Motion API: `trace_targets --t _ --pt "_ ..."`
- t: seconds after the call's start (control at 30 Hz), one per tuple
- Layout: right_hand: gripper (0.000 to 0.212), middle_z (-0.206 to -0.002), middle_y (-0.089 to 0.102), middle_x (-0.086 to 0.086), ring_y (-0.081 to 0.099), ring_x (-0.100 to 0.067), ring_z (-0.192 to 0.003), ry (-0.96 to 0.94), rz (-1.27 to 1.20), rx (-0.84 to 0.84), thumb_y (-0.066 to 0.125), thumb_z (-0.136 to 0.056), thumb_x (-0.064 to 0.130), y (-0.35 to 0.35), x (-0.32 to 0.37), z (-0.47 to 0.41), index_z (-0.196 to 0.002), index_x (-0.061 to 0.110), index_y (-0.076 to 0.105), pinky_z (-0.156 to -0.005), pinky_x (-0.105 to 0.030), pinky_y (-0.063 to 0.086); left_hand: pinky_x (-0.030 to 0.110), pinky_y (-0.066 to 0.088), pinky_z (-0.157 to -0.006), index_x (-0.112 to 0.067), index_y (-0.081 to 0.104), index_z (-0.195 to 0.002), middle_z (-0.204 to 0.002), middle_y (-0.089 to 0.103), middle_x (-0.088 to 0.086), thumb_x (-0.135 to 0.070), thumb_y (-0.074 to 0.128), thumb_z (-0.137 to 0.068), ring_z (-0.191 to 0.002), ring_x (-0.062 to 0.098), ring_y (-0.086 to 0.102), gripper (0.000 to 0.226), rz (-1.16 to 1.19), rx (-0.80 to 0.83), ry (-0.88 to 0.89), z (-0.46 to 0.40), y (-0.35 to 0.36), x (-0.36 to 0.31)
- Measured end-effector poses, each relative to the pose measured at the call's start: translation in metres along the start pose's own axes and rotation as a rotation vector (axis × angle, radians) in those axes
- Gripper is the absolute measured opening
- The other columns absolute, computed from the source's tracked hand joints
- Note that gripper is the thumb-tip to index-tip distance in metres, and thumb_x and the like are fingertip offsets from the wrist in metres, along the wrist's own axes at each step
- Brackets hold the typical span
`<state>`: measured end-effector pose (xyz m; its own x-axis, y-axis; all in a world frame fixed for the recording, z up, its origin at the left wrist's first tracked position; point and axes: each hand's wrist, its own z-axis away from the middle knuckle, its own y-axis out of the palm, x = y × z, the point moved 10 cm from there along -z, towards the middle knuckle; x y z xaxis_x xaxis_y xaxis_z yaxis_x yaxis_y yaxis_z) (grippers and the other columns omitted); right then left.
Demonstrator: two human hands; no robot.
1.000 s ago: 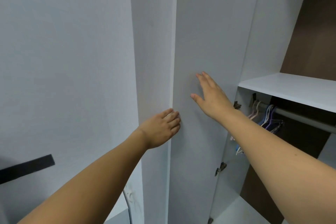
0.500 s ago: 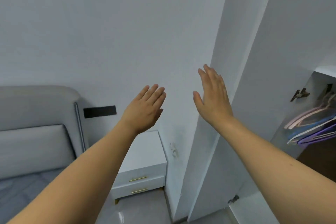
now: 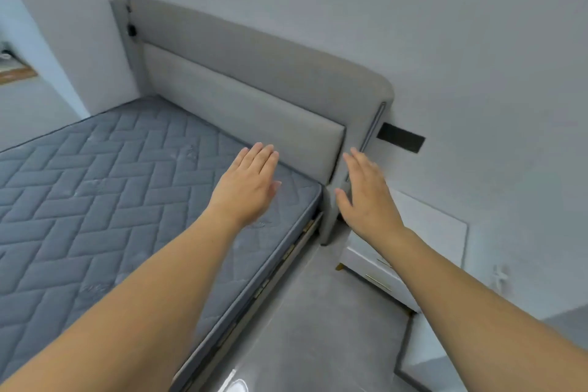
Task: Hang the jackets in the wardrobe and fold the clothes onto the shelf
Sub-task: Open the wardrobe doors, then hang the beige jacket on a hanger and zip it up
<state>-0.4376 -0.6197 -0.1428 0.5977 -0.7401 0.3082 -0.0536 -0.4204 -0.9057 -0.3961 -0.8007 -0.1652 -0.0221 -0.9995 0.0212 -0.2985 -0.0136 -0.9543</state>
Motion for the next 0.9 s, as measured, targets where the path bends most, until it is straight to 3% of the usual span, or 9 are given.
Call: trace_targets --t 0.2,0.43,0.73,0.9 --pt "0.064 -0.162 0.016 -0.009 0.011 -0.021 -0.150 -0.281 -0.092 0.173 0.051 -0.100 0.023 0.111 0.178 -0.014 -0.154 0.006 0.022 -0.123 -0.038 0.005 0.042 0.010 -0.124 -0.002 0.028 -0.153 -0.160 0.027 0.014 -0.035 0.038 -0.105 -0.150 0.030 0.019 0.059 -0.050 0.051 -0.331 0.152 -0.004 0.156" --pt "0.063 -0.162 0.015 -0.007 0.010 -0.019 -0.150 -0.561 -0.181 0.350 0.049 -0.100 0.023 0.216 0.408 0.042 -0.154 0.007 0.021 -0.123 -0.037 0.004 0.042 0.012 -0.123 -0.001 0.030 -0.152 -0.160 0.028 0.015 -0.035 0.037 -0.105 -0.150 0.031 0.020 0.058 -0.062 0.098 -0.676 0.384 -0.024 0.293" --pt "0.063 -0.162 0.015 -0.007 0.011 -0.018 -0.150 -0.840 -0.278 0.617 0.050 -0.100 0.023 0.336 0.677 0.199 -0.154 0.008 0.021 -0.123 -0.037 0.006 0.041 0.011 -0.122 -0.003 0.026 -0.153 -0.161 0.025 0.013 -0.035 0.037 -0.105 -0.150 0.028 0.018 0.059 -0.066 0.189 -1.074 0.698 -0.037 0.391" --pt "0.062 -0.162 0.016 -0.006 0.013 -0.018 -0.149 -0.931 -0.331 0.779 0.050 -0.100 0.024 0.389 0.770 0.280 -0.153 0.010 0.023 -0.122 -0.036 0.010 0.042 0.019 -0.120 -0.002 0.032 -0.151 -0.155 0.033 0.014 -0.035 0.042 -0.103 -0.144 0.029 0.028 0.059 -0.046 0.227 -1.275 0.837 -0.039 0.411"
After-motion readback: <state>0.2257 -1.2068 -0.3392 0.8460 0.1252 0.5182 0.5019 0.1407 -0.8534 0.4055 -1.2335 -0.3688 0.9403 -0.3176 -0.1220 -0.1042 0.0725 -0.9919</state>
